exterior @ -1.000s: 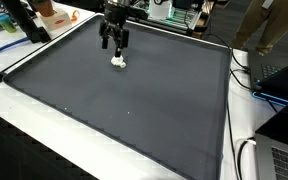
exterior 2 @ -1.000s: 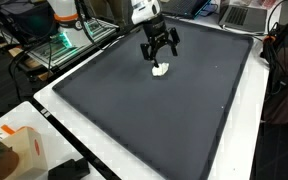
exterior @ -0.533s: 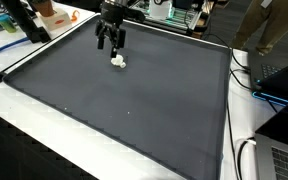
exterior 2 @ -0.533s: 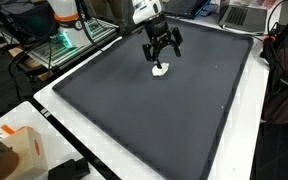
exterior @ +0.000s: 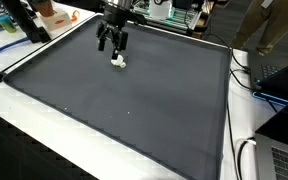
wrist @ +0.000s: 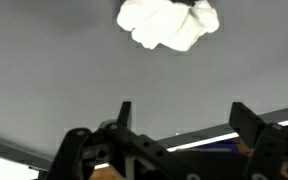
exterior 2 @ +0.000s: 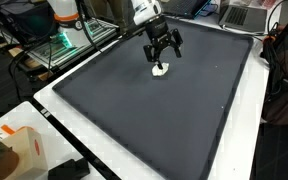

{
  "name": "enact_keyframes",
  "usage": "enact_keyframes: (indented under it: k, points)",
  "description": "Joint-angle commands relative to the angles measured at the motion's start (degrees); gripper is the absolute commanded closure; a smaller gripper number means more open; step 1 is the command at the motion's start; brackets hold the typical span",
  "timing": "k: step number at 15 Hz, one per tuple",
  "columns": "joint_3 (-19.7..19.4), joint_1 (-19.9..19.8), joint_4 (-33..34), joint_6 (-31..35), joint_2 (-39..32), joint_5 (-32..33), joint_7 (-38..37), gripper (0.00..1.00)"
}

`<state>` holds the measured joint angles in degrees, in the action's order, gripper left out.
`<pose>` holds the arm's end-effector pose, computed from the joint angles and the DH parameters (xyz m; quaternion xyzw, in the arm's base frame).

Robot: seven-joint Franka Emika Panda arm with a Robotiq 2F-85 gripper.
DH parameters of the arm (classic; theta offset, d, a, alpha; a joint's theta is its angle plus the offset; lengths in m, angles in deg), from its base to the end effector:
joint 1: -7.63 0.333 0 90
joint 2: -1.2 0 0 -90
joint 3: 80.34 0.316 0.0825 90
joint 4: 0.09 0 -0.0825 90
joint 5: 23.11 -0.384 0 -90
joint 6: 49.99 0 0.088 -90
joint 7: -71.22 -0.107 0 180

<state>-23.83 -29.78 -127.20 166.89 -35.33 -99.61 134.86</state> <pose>0.5146 0.0232 0.2340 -0.9419 0.1591 -0.2956 0.0100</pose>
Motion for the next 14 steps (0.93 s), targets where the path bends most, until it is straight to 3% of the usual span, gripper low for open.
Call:
enact_keyframes:
  k: [1, 5, 11, 14]
  points:
    - [0.4, 0.7, -2.3, 0.9, 0.0, -2.1, -0.3, 0.00]
    - [1.8, 1.0, -3.5, 1.6, 1.2, -7.3, 1.8, 0.00]
    - [2.1, 0.9, -2.2, 1.7, 0.0, -6.0, 1.1, 0.00]
    - [1.8, 0.8, 0.6, 0.8, -1.1, -11.1, 7.1, 0.00]
